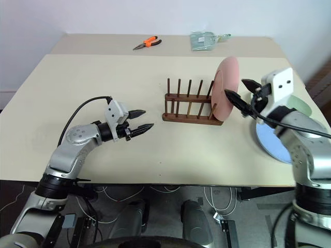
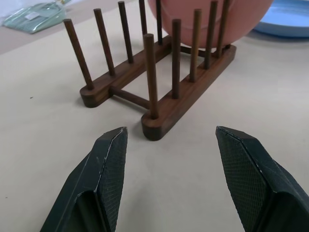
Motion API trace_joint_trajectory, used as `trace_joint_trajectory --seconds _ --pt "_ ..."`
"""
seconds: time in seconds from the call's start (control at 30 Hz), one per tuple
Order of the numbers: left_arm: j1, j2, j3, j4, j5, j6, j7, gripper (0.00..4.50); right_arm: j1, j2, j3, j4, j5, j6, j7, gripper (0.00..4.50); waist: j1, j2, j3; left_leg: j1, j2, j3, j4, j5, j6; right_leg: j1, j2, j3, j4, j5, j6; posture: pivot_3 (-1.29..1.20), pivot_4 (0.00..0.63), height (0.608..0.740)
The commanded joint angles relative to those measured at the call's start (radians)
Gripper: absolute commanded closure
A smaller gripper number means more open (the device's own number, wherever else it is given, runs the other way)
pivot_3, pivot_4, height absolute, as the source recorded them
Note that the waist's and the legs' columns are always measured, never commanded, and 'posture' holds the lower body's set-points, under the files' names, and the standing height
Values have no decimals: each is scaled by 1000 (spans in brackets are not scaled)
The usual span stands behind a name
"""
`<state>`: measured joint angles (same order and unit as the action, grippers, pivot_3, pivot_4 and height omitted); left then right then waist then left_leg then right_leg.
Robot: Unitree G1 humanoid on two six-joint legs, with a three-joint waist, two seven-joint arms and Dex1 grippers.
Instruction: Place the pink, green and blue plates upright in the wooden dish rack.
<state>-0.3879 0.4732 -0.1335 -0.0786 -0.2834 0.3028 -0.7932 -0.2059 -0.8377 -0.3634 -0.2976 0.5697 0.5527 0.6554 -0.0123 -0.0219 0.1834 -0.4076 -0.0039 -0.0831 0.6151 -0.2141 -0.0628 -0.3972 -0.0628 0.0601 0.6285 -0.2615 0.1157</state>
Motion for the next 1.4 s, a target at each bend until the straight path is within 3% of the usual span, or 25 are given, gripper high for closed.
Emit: trace_joint_trajectory --seconds 0.03,0.1,0.17,0.33,0.47,0.57,0.7,0.97,1.0,1.07,1.17,1.27,1.33,1.4 --pt "-5 0 12 -14 0 -13 -11 1510 103 -106 -111 -42 -25 -50 142 1439 -2 1 0 0 0 0 0 0 0 0 0 0 0 0 0 0 150 740" --pt "-8 -3 10 -2 2 -19 -17 1510 182 -176 -96 17 -157 -131 153 1439 -4 1 0 1 0 0 0 0 0 0 0 0 0 0 0 0 150 740" --pt "-17 -10 1 13 7 -27 -25 1510 172 -227 10 180 -374 -263 43 1439 -9 1 -1 2 0 2 1 0 0 0 0 1 0 0 -1 0 150 740" --pt "-33 -30 -17 32 26 -41 -29 1510 63 -277 250 512 -749 -543 -150 1439 -9 1 -1 3 0 6 3 0 0 0 0 5 0 0 -3 0 150 740" --pt "-27 -36 -12 13 25 -29 -34 1510 -96 -231 374 777 -882 -703 -260 1439 -9 2 0 2 0 7 2 0 0 -1 0 7 0 0 -2 0 150 740" --pt "-13 -33 -6 -4 26 -24 -32 1510 -180 -219 435 922 -960 -785 -342 2251 -9 2 0 3 0 8 2 0 0 -1 0 7 1 1 -2 0 150 740" --pt "11 -27 5 -32 24 -9 -22 1510 -211 -216 436 931 -966 -827 -360 4333 -7 3 0 2 0 7 2 0 0 -1 0 8 0 1 -1 0 150 740" --pt "12 -34 18 -23 35 -27 4 1510 -185 -233 302 751 -949 -782 -491 4425 -7 3 0 3 0 7 2 0 0 -1 0 8 1 1 -1 0 150 740" --pt "5 -37 27 -9 38 -39 15 1510 -191 -202 240 682 -885 -743 -488 4425 -8 3 0 3 0 7 2 0 0 -1 0 8 1 1 -1 0 150 740" --pt "-19 -44 50 60 67 -97 58 1510 -258 -62 52 406 -504 -580 -445 4425 -15 3 0 3 0 7 1 0 0 0 1 8 1 1 -1 0 150 740" --pt "-37 -47 66 137 88 -162 81 1510 -334 66 -91 130 -89 -358 -411 4425 -27 4 0 4 1 5 2 0 0 0 2 8 3 3 2 0 150 740" --pt "-47 -51 73 180 87 -192 83 1510 -341 119 -135 -46 262 -158 -397 4425 -19 2 -1 3 1 1 1 0 1 2 1 4 2 3 2 0 150 740" --pt "-50 -52 73 197 87 -206 81 1510 -317 145 -111 -171 519 -63 -398 4425 -10 1 -2 3 1 0 1 -1 2 4 0 1 1 2 2 0 150 740" --pt "-45 -51 74 201 86 -214 80 1510 -284 192 -56 -255 675 -5 -435 4425 -5 1 -1 3 1 0 2 -1 2 4 0 1 1 2 1 0 150 740"
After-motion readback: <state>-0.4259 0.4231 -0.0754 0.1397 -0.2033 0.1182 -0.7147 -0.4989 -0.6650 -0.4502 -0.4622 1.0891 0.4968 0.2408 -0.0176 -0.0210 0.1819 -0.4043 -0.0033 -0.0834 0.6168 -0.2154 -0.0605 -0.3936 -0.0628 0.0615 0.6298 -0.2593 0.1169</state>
